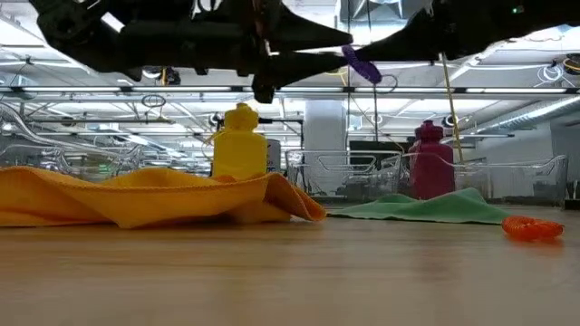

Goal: Pick & Place Sports Items
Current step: Put the purple spring keychain into the bottom transparent bin

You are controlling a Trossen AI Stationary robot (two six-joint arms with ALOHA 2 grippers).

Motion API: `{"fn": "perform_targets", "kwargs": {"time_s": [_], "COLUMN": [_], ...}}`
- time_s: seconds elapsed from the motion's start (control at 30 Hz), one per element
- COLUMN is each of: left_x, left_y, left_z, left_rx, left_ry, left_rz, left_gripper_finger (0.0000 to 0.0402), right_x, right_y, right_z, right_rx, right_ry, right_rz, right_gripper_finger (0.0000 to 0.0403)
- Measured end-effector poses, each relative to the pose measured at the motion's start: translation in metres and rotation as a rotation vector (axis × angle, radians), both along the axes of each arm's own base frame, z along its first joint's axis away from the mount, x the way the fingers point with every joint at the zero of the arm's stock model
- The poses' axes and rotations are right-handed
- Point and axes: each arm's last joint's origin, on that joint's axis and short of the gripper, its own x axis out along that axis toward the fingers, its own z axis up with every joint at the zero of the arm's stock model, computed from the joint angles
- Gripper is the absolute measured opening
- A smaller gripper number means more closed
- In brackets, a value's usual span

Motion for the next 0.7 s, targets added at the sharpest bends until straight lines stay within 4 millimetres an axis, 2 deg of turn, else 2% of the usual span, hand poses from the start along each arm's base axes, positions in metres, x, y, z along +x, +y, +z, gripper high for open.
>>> {"fn": "perform_targets", "kwargs": {"time_s": [0.3, 0.7], "left_x": [0.000, 0.013], "left_y": [0.000, -0.001], "left_z": [0.001, 0.013], "left_rx": [0.010, 0.058], "left_ry": [-0.005, 0.043], "left_rz": [-0.001, 0.000], "left_gripper_finger": [0.0182, 0.0173], "right_x": [0.001, 0.002], "right_y": [0.000, -0.005], "right_z": [0.005, 0.006], "right_rx": [0.038, 0.066], "right_ry": [-0.056, -0.073], "right_rz": [-0.002, -0.018], "right_gripper_finger": [0.0000, 0.0000]}}
